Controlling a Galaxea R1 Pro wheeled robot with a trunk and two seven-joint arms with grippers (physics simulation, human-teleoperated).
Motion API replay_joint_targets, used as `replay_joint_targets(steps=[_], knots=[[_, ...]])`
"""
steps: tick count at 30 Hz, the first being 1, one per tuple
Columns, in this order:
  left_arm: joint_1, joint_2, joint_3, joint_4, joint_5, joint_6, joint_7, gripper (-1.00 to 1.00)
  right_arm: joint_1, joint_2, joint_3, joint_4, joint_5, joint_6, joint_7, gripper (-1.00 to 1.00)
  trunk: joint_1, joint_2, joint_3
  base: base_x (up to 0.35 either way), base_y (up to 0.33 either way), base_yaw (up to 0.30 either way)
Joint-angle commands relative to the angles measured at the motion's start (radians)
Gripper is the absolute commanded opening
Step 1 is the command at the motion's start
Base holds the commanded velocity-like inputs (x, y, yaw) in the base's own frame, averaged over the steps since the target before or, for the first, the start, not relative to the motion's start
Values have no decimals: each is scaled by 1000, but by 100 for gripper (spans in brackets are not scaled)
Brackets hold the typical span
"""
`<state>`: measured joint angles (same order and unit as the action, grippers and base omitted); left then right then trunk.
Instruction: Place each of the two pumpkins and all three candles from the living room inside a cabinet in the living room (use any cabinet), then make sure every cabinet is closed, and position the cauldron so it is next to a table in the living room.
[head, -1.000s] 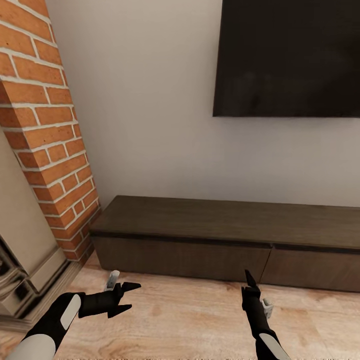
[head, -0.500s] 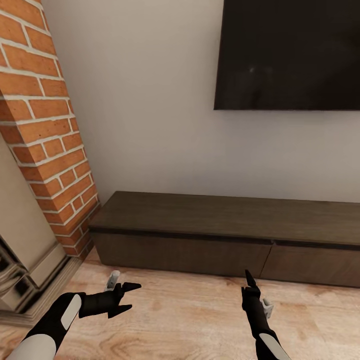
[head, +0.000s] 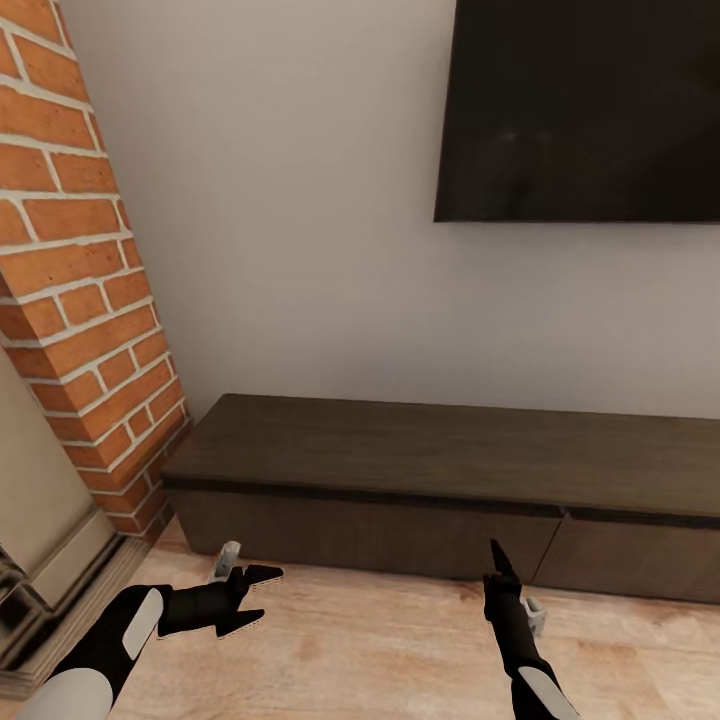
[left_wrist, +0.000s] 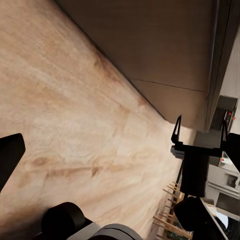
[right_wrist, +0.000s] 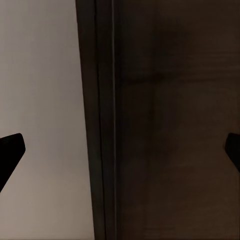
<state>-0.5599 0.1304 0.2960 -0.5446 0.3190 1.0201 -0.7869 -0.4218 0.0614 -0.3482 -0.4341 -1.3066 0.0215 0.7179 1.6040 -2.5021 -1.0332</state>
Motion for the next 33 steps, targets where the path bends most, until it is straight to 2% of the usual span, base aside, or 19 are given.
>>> replay_joint_targets(steps=[1, 7, 15, 18, 19, 22, 26, 33], knots=[[0, 0, 0, 0, 0, 0, 0, 100, 0, 0, 0, 0, 1, 0, 0, 100, 0, 0, 0, 295, 0, 0], [0, 0, 0, 0, 0, 0, -1, 100, 0, 0, 1, 0, 3, 0, 0, 100, 0, 0, 0, 243, 0, 0], [0, -2, -4, 0, 0, 0, -4, 100, 0, 0, 1, 0, 4, 0, 0, 100, 0, 0, 0, 40, 0, 0], [0, -20, -12, 4, -1, 0, -5, 100, 0, 0, 2, 0, 5, 0, 0, 100, 0, 0, 0, 3, 0, 0], [1, -34, -20, 5, -3, 1, -6, 100, 0, 0, 2, 0, 5, 0, 0, 100, 0, 0, 0, 2, 0, 0], [1, -59, -61, 6, -5, 1, -6, 100, 0, 0, 2, 0, 6, 0, 0, 100, 0, 0, 0, 0, 0, 0], [4, -65, -84, 8, -2, 2, -16, 100, 0, 1, 4, 0, 7, -1, 0, 100, 0, 0, 0, 0, 0, 0], [6, -67, -92, 9, -7, 1, -49, 100, 0, 2, 5, 0, 7, -2, 0, 100, 0, 0, 0, 10, 0, 0]])
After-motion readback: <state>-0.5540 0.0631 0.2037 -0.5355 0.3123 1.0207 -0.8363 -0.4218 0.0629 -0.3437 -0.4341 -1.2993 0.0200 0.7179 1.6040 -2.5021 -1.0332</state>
